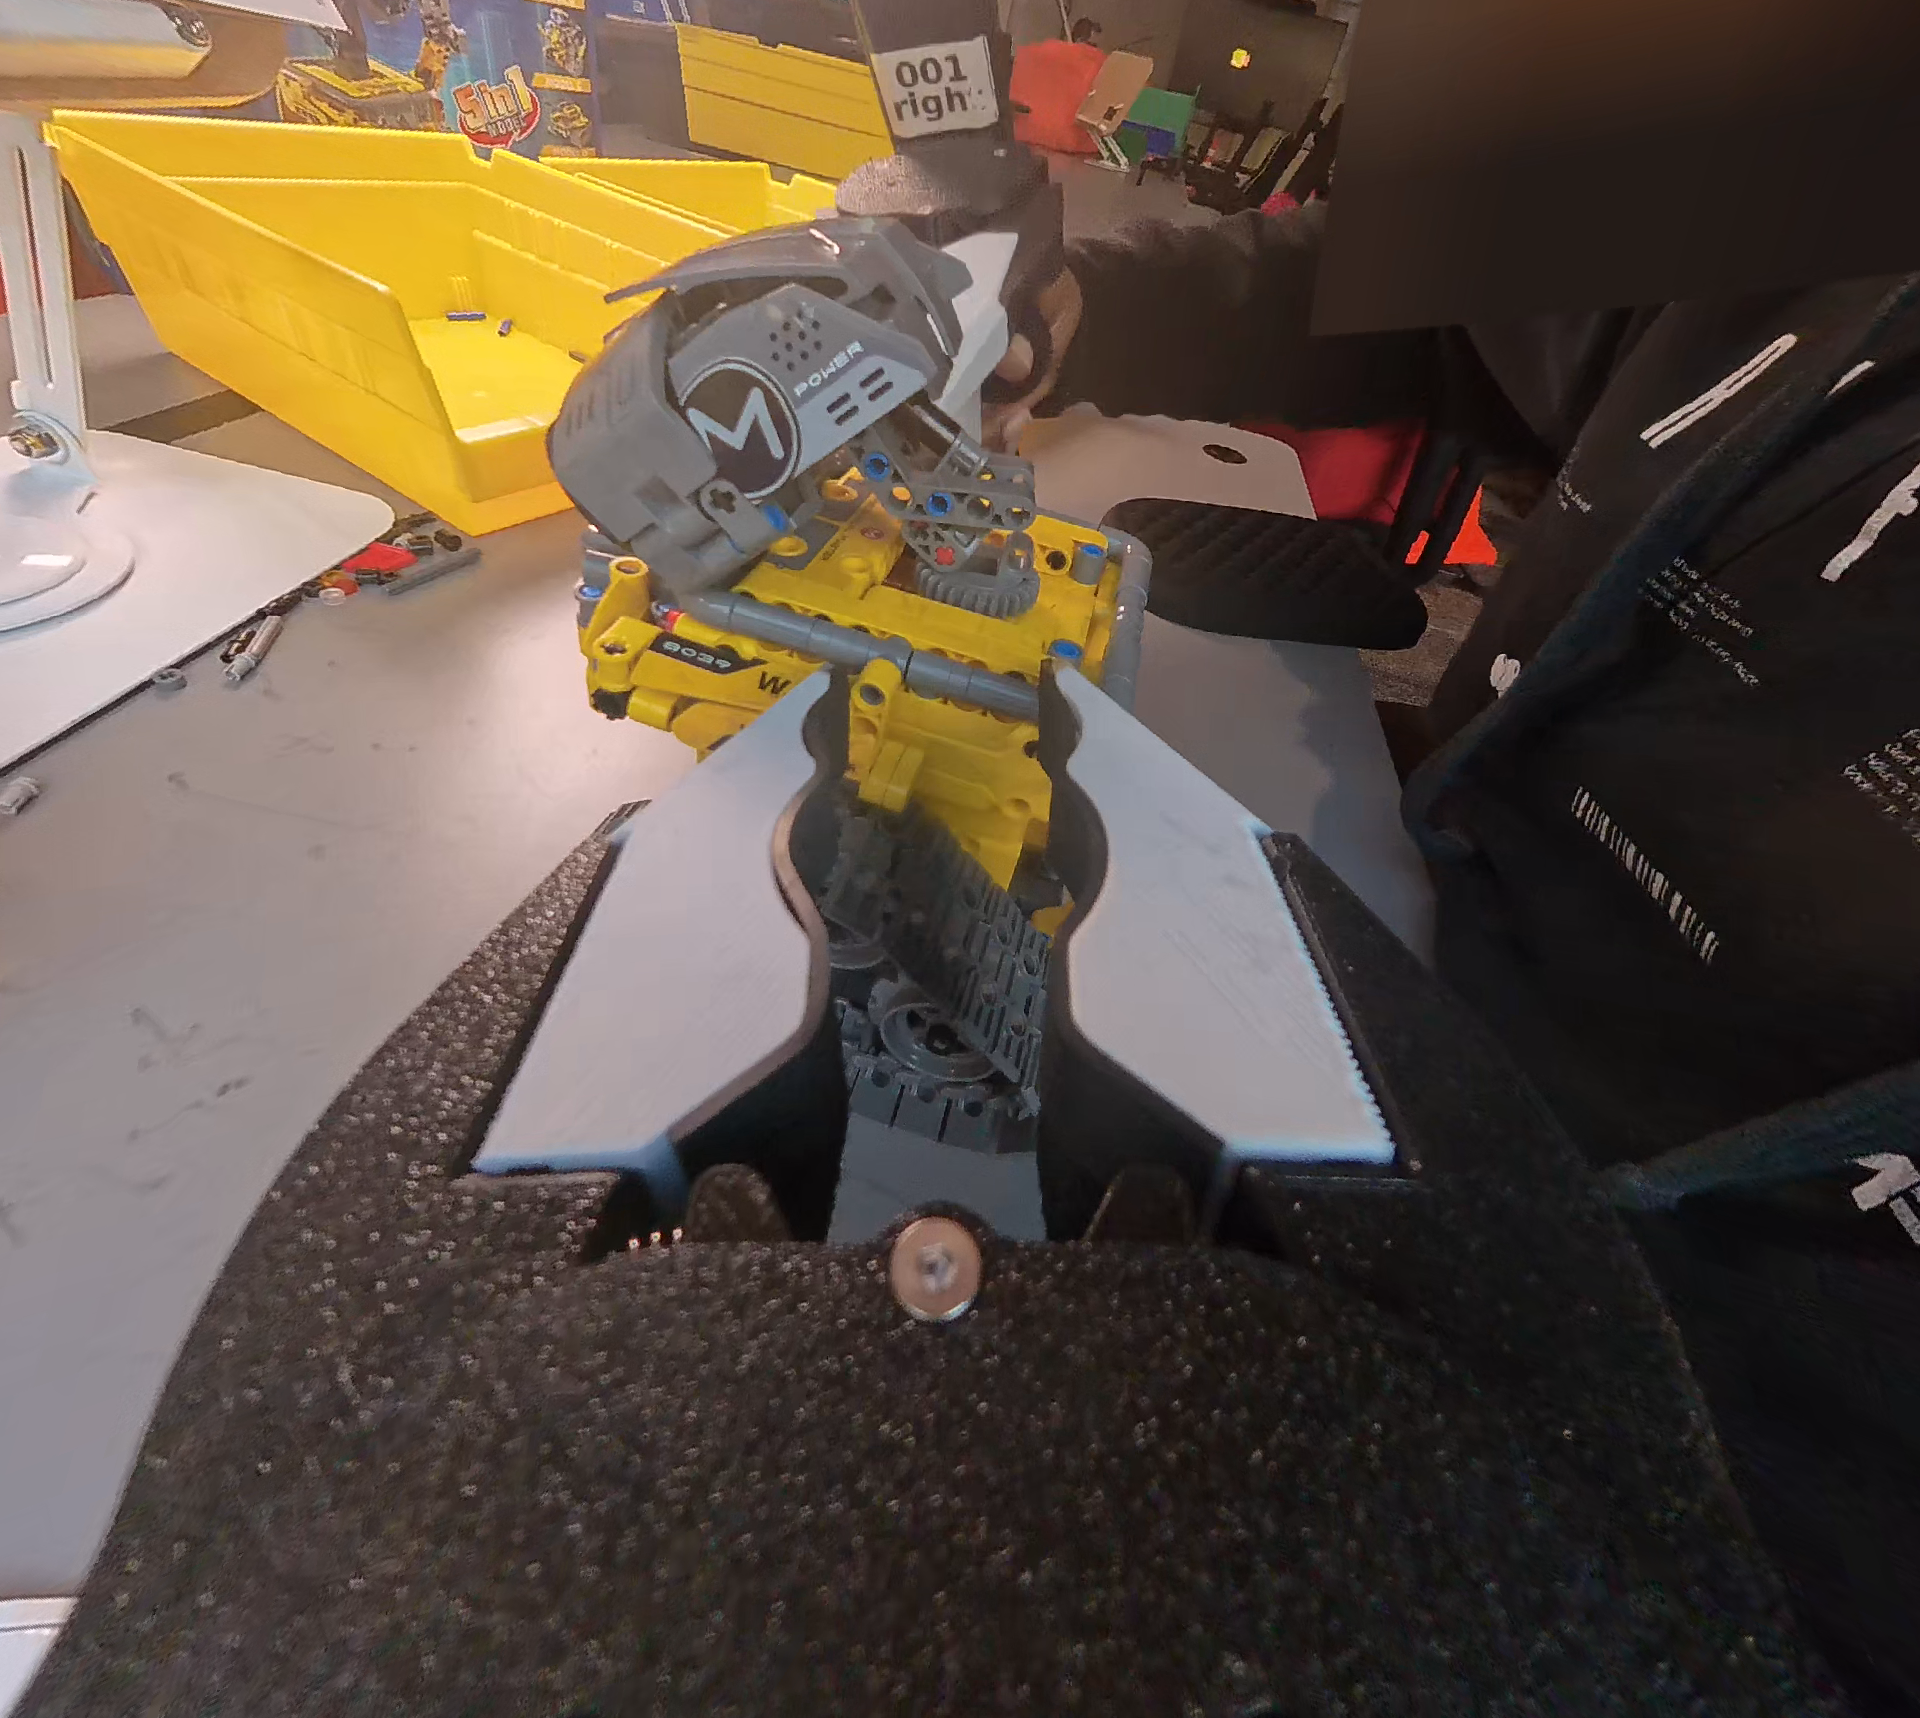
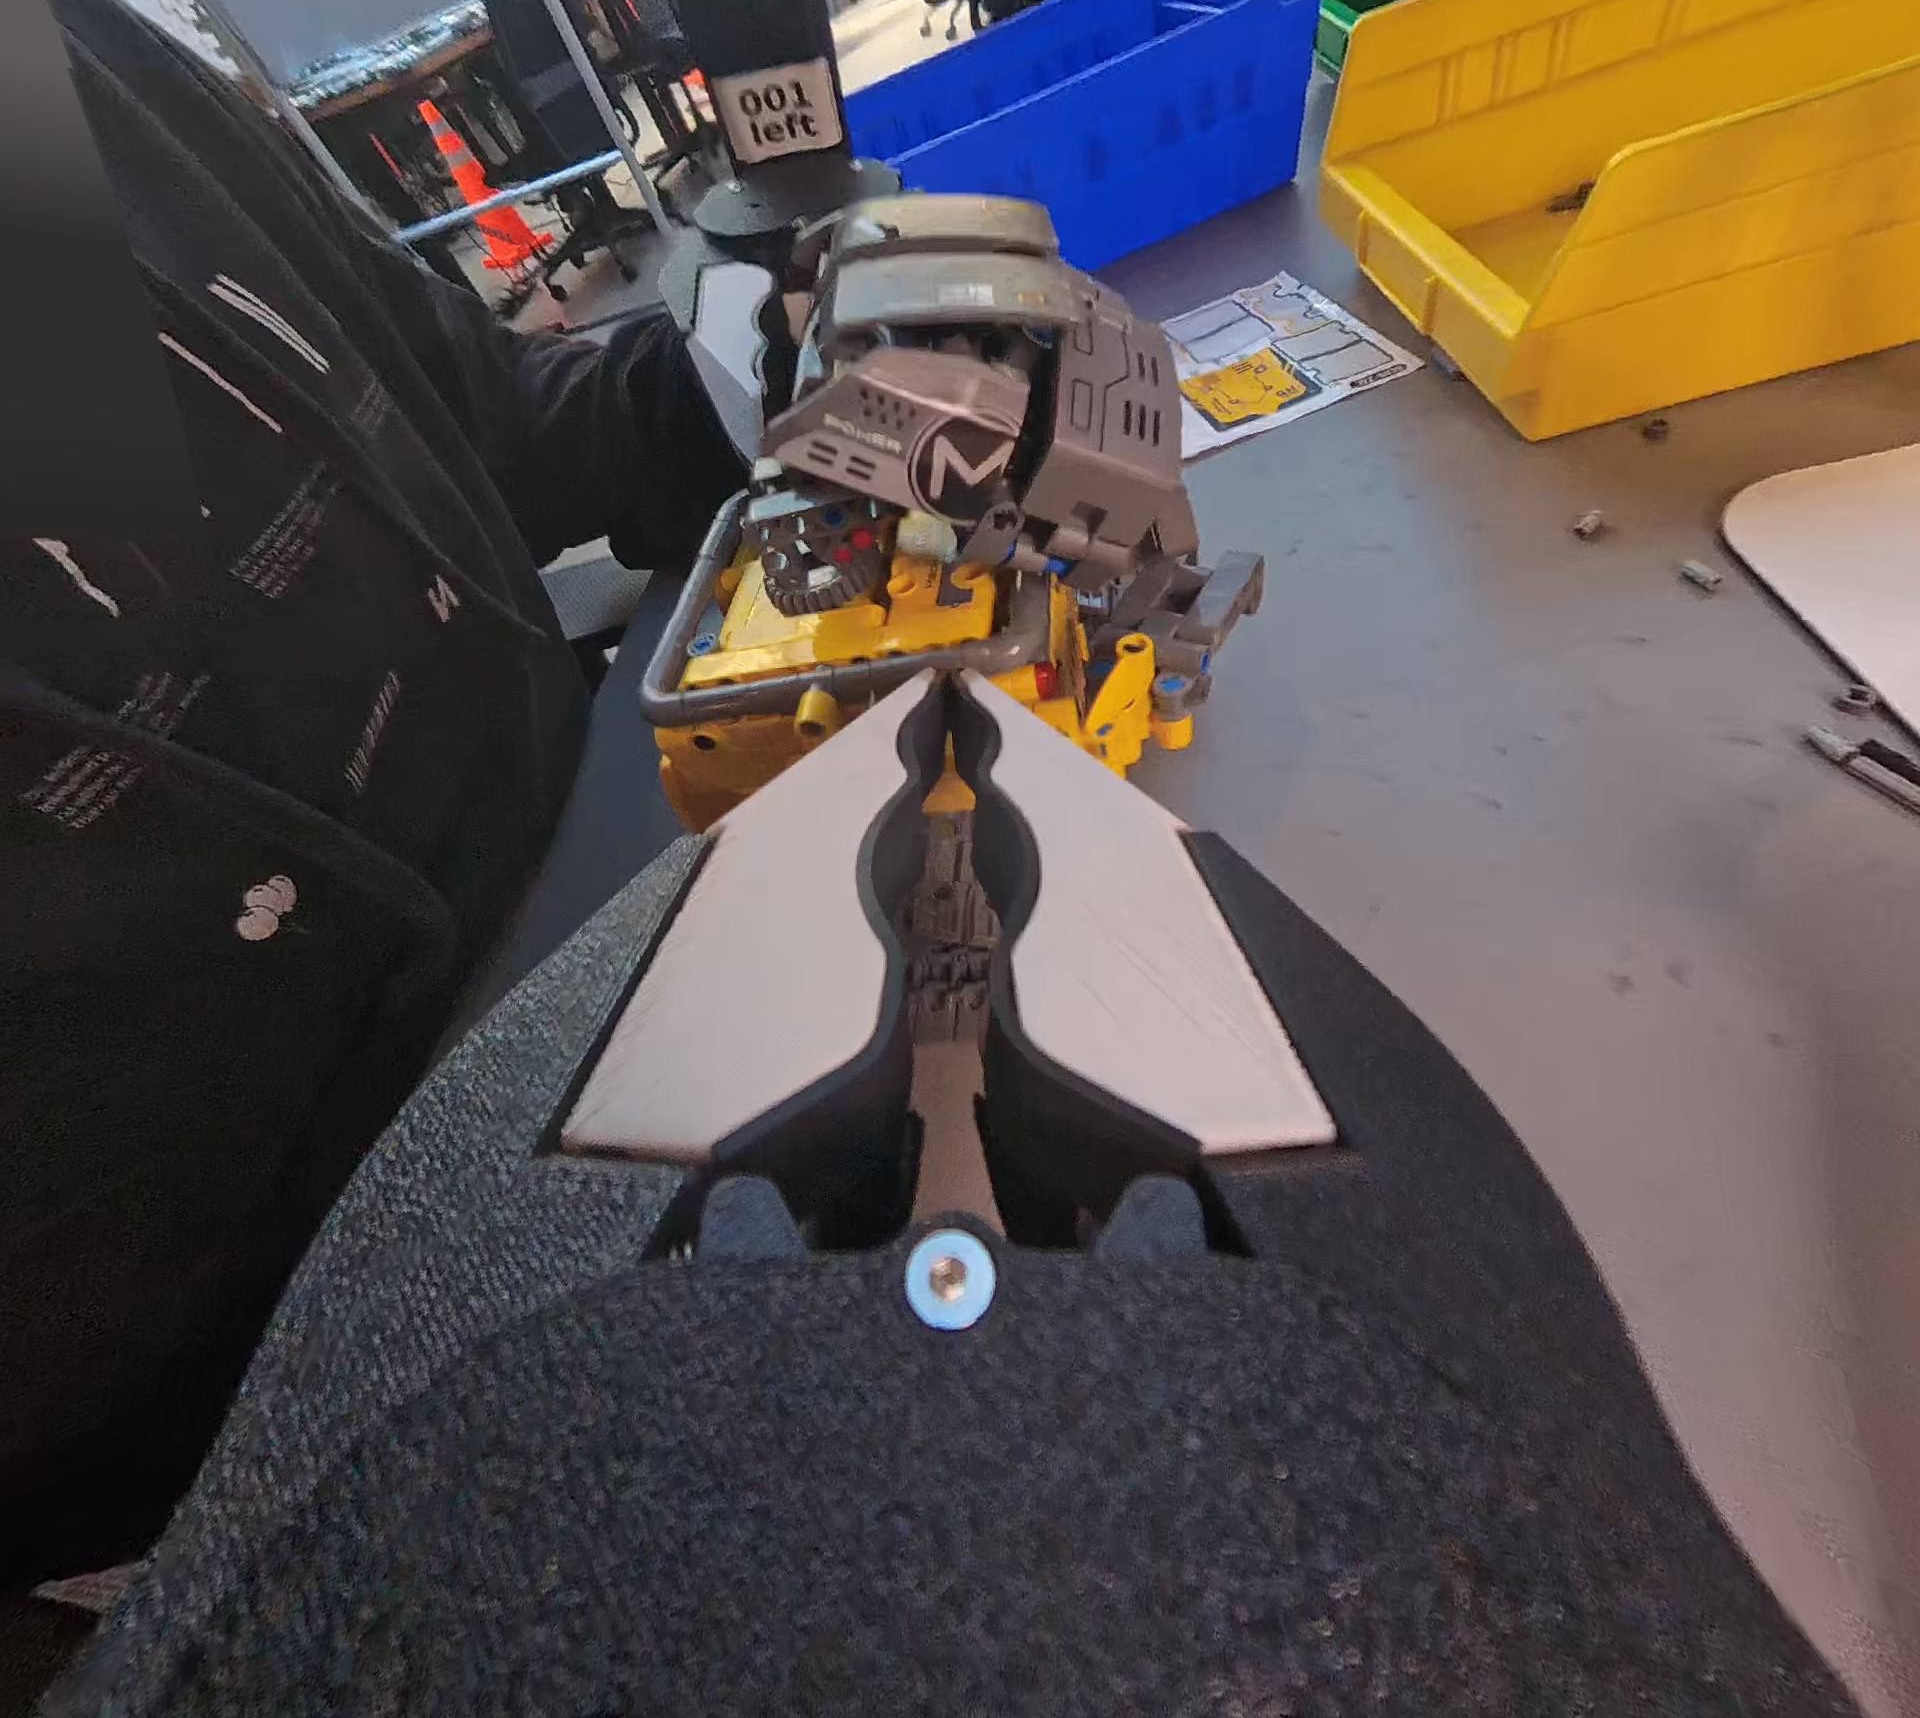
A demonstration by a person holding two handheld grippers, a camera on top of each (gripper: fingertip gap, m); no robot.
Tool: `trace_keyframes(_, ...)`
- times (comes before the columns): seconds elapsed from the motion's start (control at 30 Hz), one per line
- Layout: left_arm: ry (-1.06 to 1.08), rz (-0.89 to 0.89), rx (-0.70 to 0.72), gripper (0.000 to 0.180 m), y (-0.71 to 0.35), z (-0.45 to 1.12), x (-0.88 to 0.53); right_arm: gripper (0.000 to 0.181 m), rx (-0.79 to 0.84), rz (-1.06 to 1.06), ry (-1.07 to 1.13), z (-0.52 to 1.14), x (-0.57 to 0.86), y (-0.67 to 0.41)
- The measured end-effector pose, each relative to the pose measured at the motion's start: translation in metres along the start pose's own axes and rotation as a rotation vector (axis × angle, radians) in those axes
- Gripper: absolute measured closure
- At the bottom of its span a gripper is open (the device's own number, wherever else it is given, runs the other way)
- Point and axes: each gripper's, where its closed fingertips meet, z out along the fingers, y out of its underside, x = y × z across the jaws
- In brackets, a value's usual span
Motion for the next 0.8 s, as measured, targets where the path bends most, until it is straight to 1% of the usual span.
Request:
trace_keyframes(0.03,0.0,0.0,0.0,0.144,0.0,0.0,0.0,0.181,-0.02,-0.006,0.029,0.002,0.004,0.008)
trace_keyframes(0.1,-0.001,0.0,0.0,0.144,0.0,0.0,0.0,0.181,0.054,0.05,0.056,-0.002,0.013,0.005)
trace_keyframes(0.17,-0.001,0.003,0.0,0.144,0.0,0.0,0.0,0.181,0.102,0.047,0.119,-0.008,0.023,0.003)
trace_keyframes(0.27,-0.003,0.004,0.002,0.144,0.0,0.0,0.0,0.181,0.202,0.076,0.066,-0.008,0.004,-0.008)
trace_keyframes(0.3,-0.003,0.005,0.002,0.144,0.0,0.0,0.0,0.181,0.206,0.079,0.073,-0.005,0.0,-0.007)
trace_keyframes(0.47,-0.004,0.004,0.004,0.145,0.0,0.0,0.0,0.181,0.181,0.102,0.06,0.005,-0.012,0.002)
trace_keyframes(0.5,-0.006,0.005,0.003,0.145,0.0,0.0,0.0,0.181,0.151,0.09,0.054,0.006,-0.015,0.006)
trace_keyframes(0.6,-0.009,0.01,0.0,0.145,0.0,0.001,0.0,0.181,0.102,0.018,0.083,0.004,-0.018,0.011)
trace_keyframes(0.7,-0.01,0.013,-0.002,0.144,0.0,0.001,0.001,0.181,0.022,-0.103,0.093,0.002,-0.024,0.014)
trace_keyframes(0.8,-0.011,0.017,-0.004,0.145,0.0,0.0,0.002,0.181,-0.057,-0.172,0.053,0.0,-0.032,0.016)
